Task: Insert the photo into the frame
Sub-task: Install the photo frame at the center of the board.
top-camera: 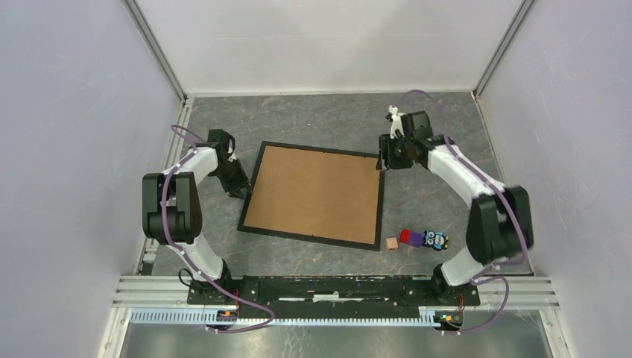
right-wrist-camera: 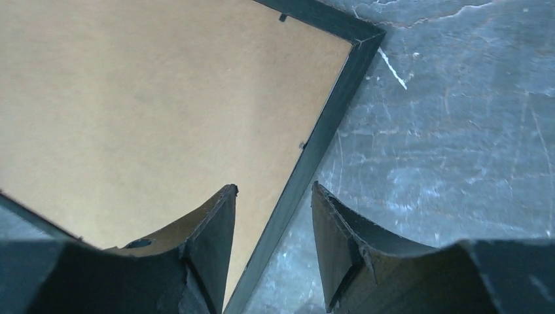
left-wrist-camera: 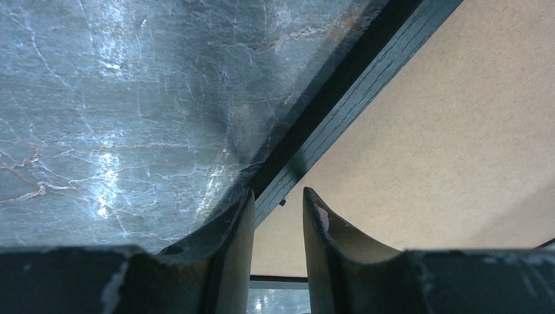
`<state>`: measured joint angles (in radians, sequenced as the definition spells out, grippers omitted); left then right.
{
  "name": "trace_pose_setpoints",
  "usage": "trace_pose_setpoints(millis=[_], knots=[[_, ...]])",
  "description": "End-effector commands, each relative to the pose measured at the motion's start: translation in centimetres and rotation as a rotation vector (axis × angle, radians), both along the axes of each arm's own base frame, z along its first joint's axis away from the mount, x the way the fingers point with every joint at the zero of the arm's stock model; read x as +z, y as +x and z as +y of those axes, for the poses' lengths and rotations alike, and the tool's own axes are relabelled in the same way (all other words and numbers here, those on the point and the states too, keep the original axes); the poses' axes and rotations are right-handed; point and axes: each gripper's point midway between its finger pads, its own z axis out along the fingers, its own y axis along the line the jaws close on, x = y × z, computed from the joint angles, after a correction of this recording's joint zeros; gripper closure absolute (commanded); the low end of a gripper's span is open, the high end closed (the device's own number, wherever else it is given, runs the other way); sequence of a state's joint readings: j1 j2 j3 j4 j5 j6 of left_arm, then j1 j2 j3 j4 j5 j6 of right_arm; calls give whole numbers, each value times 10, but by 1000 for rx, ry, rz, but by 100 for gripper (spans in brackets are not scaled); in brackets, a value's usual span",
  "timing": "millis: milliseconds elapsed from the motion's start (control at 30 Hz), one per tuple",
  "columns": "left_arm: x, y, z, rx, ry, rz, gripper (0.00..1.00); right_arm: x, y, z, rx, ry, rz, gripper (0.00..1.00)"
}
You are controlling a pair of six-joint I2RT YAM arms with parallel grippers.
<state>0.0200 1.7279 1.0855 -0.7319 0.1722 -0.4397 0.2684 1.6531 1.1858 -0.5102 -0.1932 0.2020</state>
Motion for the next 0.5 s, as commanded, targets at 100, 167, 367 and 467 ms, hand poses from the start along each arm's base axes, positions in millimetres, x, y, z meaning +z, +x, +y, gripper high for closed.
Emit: trace_pose_setpoints(millis=[100,167,367,467], knots=[[7,7,-12,-50,-53,-41,61,-18,-75,3,63,147,75,53],[7,7,-11,-49,-51,-41,61,-25,-90,3,60,170,88,54],[6,6,-11,-48,-50,-39,61,-46,-122,3,58,215,144,58],[6,6,-11,-49,-48,-39,61,-51,-125,-4,40,195,145,59]])
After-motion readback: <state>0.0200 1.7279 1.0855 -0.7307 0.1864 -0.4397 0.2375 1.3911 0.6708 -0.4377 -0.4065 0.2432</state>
